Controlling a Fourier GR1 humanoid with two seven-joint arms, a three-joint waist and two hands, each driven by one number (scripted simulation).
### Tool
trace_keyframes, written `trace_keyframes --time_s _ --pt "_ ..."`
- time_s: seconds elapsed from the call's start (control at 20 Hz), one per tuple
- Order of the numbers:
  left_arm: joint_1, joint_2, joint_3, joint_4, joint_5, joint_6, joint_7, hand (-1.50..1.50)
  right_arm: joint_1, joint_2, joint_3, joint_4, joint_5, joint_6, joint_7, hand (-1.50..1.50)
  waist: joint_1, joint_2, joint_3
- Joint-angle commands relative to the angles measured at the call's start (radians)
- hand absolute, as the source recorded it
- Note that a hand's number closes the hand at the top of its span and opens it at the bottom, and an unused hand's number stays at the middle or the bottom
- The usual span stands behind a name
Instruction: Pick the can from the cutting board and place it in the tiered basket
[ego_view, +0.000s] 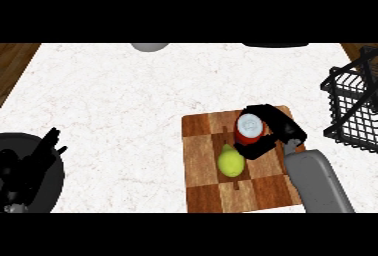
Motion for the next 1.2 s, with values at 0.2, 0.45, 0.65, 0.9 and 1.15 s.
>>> trace_keyframes --time_s 0.2,0.45,0.65,0.9,1.15 --pt "0.011 0.009 0.014 0.002 0.004 0.003 0.021 0.0 -0.015 0.105 0.247 -0.232 0.469 -0.293 0.429 1.5 -0.024 -0.018 -0.004" --pt "0.031 -0.008 0.01 0.001 0.008 0.001 0.009 0.0 -0.047 0.125 0.34 -0.445 0.705 -0.289 0.697 1.5 -0.032 -0.015 -0.002" --pt "0.013 0.026 0.035 -0.002 0.021 -0.02 -0.002 0.0 -0.086 0.125 0.371 -0.622 0.824 -0.168 0.832 1.5 -0.011 0.0 0.0" --pt "-0.001 -0.006 0.002 -0.076 0.007 0.005 0.082 0.0 -0.111 0.131 0.332 -0.774 0.838 -0.063 0.851 1.5 0.004 0.007 0.002" --pt "-0.05 0.0 0.018 0.012 0.006 -0.01 0.037 0.0 -0.157 0.106 0.159 -0.761 0.807 -0.08 0.739 1.5 0.005 0.012 0.002"
